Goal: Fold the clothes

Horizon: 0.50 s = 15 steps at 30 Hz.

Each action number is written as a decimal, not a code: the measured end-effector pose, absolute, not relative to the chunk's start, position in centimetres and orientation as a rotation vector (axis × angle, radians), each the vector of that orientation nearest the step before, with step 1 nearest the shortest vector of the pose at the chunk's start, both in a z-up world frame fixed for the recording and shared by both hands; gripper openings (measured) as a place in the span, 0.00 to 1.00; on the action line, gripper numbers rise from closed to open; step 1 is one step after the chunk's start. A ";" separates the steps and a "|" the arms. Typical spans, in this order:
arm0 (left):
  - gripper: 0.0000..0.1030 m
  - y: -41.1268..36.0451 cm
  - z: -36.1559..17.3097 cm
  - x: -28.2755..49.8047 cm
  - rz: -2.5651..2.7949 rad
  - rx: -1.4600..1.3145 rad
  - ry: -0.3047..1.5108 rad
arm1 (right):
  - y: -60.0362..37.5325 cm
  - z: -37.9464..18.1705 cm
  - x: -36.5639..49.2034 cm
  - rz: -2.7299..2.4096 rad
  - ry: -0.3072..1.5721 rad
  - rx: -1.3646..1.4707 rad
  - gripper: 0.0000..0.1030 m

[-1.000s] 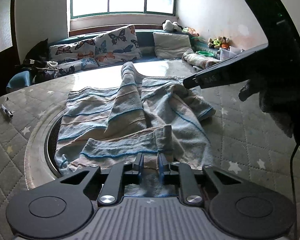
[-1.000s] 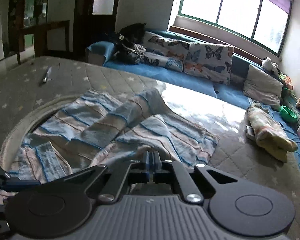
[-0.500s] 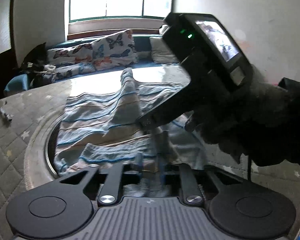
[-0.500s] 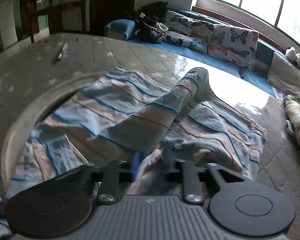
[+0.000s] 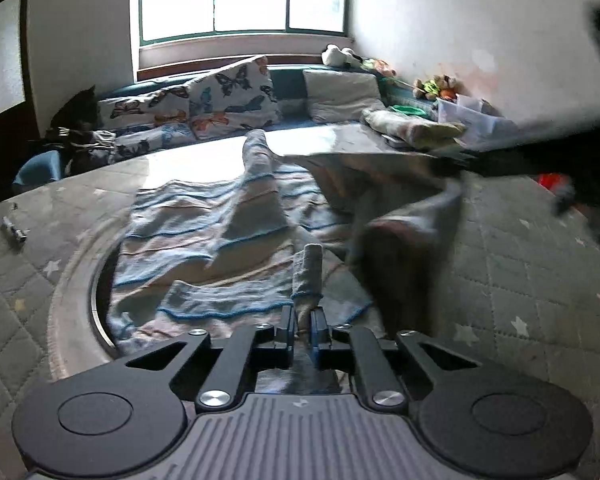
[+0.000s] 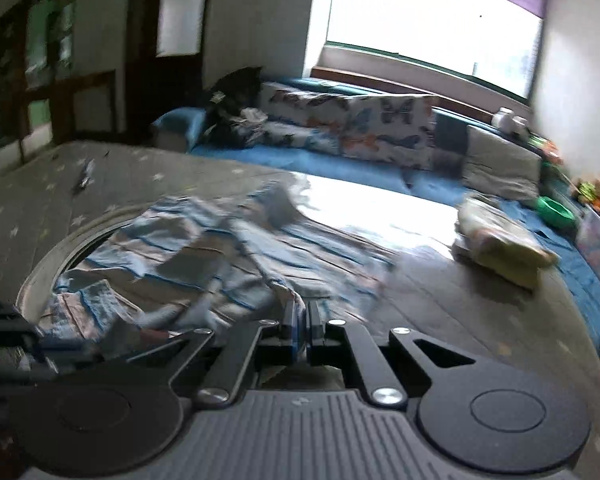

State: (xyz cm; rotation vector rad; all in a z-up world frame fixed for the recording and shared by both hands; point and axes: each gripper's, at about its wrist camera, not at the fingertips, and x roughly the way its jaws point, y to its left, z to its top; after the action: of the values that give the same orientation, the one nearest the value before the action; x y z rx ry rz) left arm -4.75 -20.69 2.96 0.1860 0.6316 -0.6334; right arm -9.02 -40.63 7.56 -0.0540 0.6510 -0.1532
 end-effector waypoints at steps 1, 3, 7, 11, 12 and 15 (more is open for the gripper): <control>0.05 -20.3 3.2 -4.7 -0.619 0.174 0.627 | -41.1 7.5 -9.8 -0.170 0.652 -0.038 0.03; 0.05 -19.5 3.5 -4.4 -0.589 0.151 0.625 | -42.0 6.8 -12.1 -0.210 0.670 -0.002 0.02; 0.04 -17.2 4.1 -4.2 -0.517 0.098 0.621 | -44.1 5.0 -15.9 -0.309 0.731 0.073 0.02; 0.04 -14.7 4.3 -4.0 -0.446 0.059 0.630 | -44.9 4.3 -17.8 -0.329 0.747 0.088 0.09; 0.04 -14.3 4.4 -3.9 -0.432 0.052 0.633 | -44.6 4.4 -17.7 -0.314 0.745 0.070 0.11; 0.04 -13.4 4.4 -3.7 -0.400 0.040 0.631 | -43.2 4.6 -16.4 -0.246 0.726 0.005 0.28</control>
State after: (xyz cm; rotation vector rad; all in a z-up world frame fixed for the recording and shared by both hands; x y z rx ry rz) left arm -3.75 -13.41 4.43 0.0400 0.6305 -0.3998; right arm -16.38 -43.22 4.60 0.0051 0.7258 -0.2457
